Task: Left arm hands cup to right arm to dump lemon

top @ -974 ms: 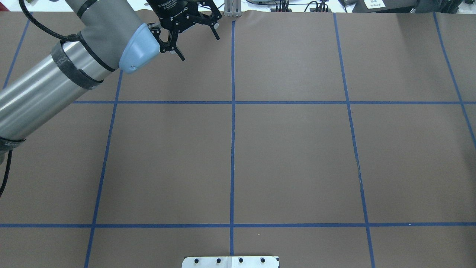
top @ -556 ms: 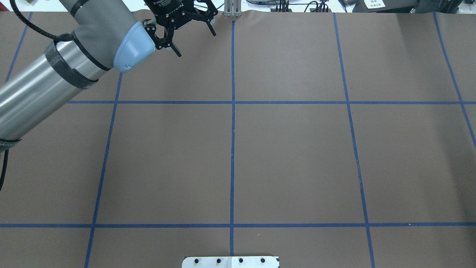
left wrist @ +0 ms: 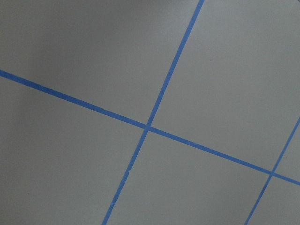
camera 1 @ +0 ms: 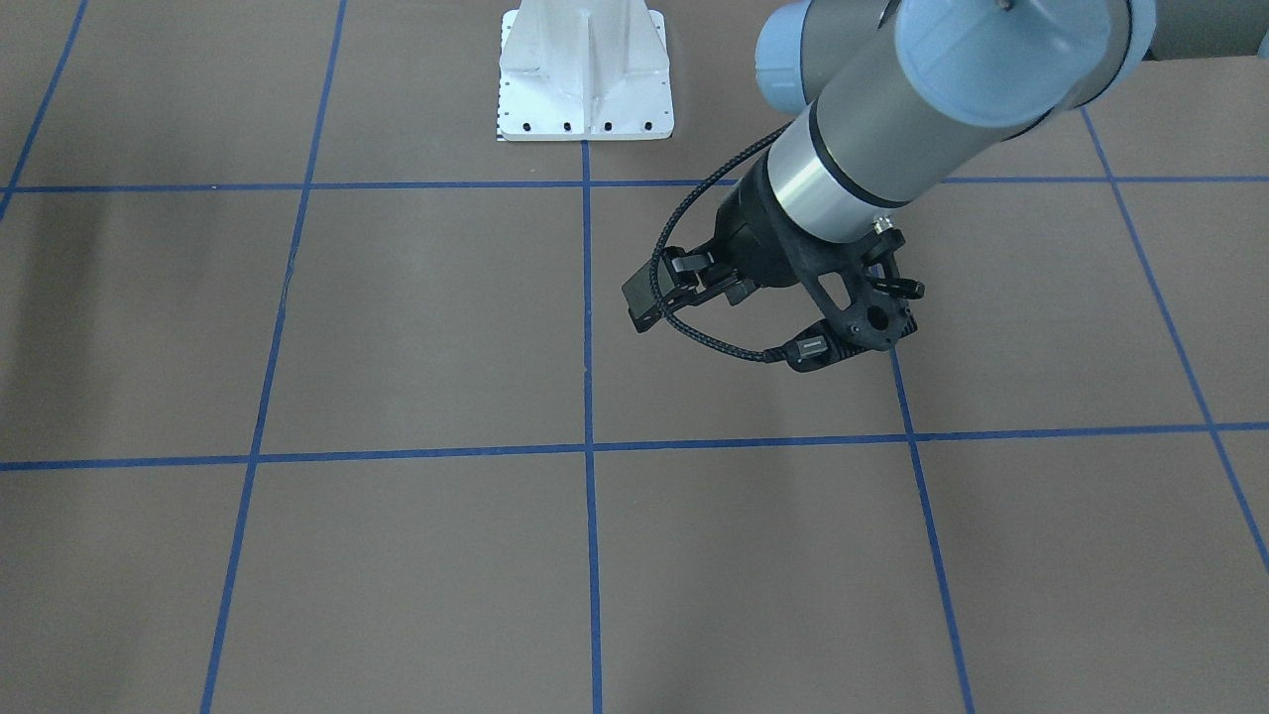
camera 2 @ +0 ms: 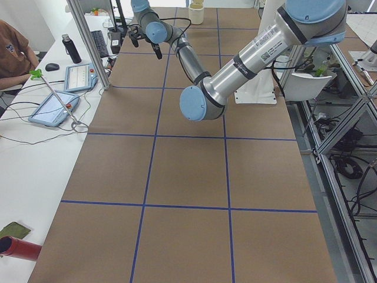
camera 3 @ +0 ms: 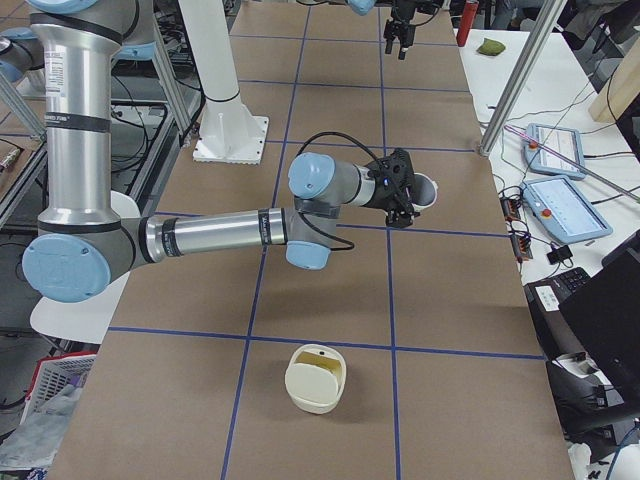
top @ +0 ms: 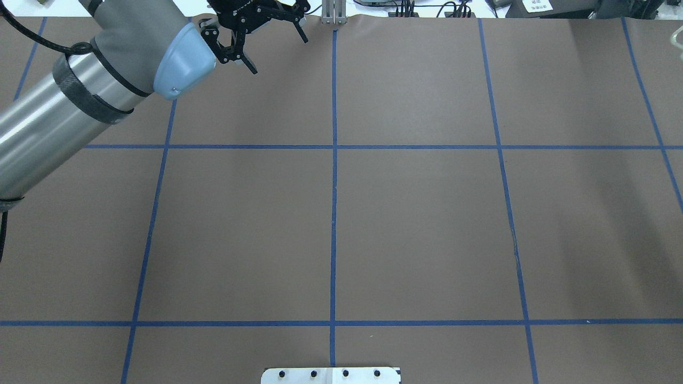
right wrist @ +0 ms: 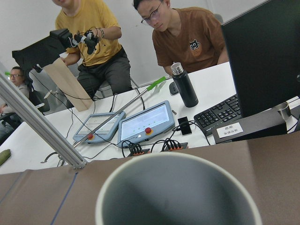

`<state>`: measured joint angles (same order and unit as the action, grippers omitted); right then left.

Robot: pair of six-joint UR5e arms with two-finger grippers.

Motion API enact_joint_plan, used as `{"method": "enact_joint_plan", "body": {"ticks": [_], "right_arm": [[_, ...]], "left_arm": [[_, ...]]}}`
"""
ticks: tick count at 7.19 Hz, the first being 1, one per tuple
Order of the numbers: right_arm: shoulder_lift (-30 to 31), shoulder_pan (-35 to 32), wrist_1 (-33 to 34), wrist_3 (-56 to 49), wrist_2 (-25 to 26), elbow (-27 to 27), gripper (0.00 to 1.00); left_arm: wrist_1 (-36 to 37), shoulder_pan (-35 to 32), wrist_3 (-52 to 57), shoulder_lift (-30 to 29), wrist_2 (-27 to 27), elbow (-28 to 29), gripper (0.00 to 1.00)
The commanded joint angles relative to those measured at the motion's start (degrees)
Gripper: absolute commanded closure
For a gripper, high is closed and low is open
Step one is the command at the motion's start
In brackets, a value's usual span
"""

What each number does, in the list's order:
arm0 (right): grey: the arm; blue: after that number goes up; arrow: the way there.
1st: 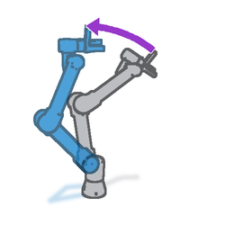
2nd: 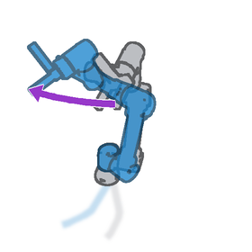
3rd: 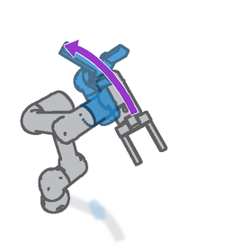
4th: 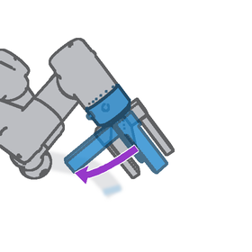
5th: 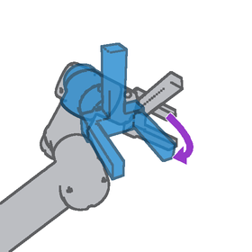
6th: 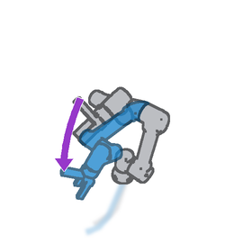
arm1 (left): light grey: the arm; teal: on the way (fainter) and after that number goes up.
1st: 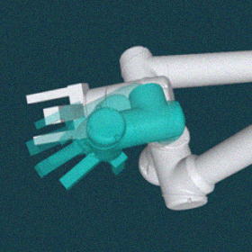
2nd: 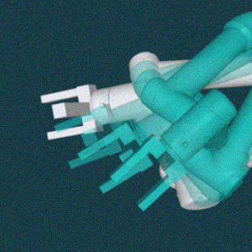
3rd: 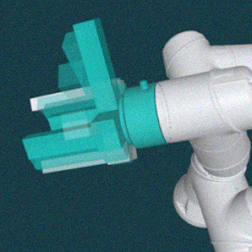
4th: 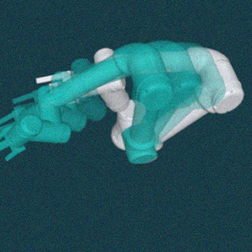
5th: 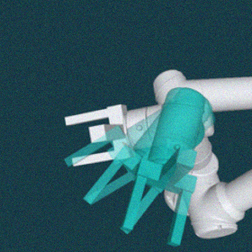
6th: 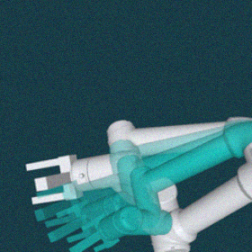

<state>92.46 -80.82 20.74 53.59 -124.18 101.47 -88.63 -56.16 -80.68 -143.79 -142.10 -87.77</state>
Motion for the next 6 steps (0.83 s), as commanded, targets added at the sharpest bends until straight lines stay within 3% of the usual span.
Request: {"method": "enact_joint_plan", "body": {"ticks": [1,3,6], "right_arm": [[-1.9,13.9,3.1,-7.4,13.9,0.0,1.0],[-6.2,25.8,5.3,-10.5,24.2,0.1,1.0],[-10.2,30.4,9.0,-10.8,25.7,1.5,1.0]], "left_arm": [[-0.1,-0.1,0.1,0.1,0.9,-0.1,0.0],[0.0,-0.6,0.1,0.1,1.2,0.0,0.0],[-0.1,-0.7,0.1,0.0,1.2,-0.1,0.0]]}}
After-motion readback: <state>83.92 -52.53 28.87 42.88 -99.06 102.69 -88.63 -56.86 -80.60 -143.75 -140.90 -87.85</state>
